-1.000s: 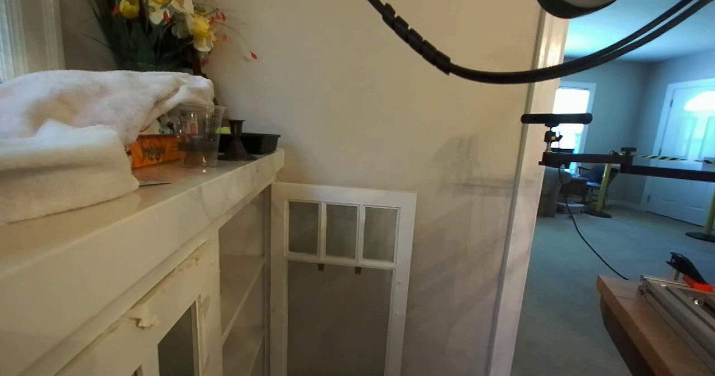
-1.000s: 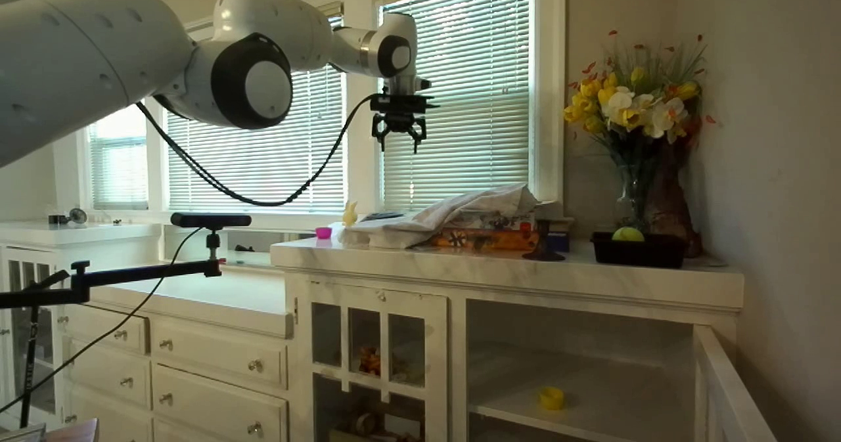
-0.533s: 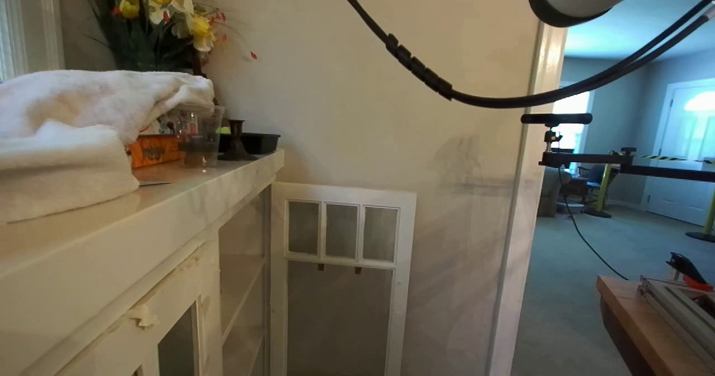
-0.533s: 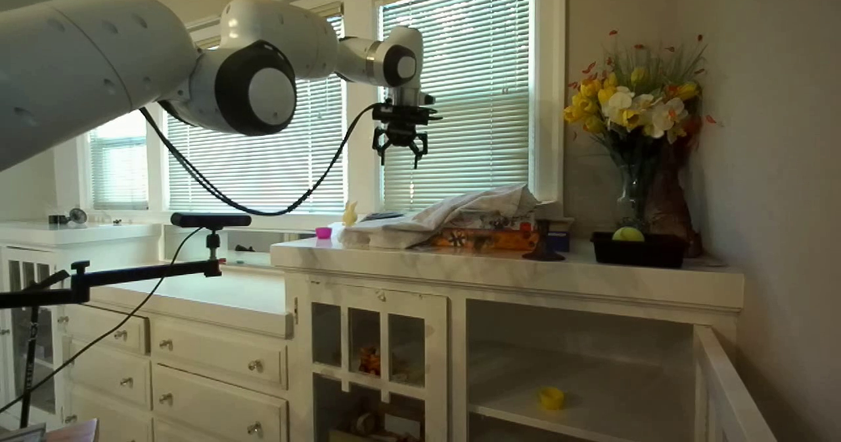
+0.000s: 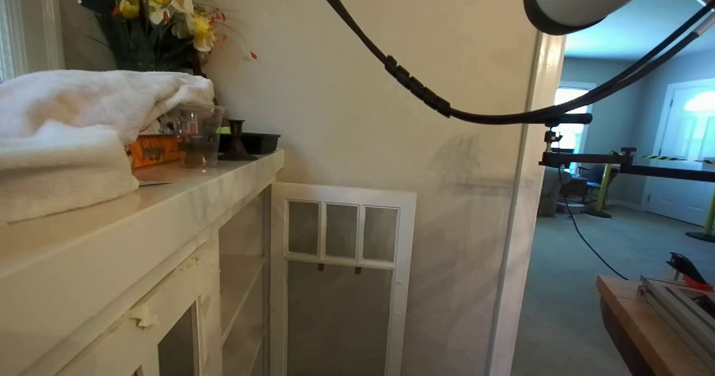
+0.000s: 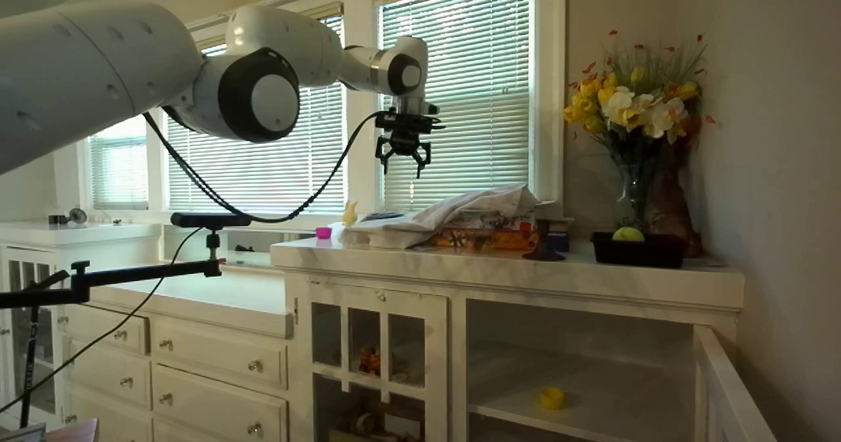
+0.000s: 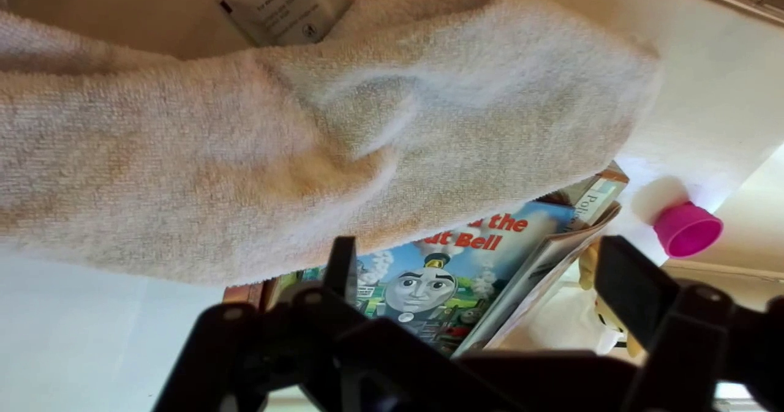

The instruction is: Pick up the towel and unfold it

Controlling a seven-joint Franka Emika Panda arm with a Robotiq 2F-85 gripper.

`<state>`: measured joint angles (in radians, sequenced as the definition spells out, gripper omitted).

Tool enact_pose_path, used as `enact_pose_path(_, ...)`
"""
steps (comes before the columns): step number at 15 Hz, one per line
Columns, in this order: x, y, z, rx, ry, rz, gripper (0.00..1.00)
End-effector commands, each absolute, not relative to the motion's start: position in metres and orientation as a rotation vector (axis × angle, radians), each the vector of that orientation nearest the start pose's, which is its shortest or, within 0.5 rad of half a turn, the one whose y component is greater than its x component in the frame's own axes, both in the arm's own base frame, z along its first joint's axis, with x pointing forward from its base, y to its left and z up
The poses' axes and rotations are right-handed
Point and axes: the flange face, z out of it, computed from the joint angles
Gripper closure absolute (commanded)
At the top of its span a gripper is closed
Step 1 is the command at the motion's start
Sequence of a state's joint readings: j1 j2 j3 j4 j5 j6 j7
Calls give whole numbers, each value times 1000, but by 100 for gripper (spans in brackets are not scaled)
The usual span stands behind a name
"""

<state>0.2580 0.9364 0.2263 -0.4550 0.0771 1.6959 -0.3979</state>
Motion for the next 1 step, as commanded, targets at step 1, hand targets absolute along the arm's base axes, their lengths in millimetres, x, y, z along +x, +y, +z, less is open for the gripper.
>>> enact_pose_path(1, 732, 271, 537, -2643, -1064, -457, 0)
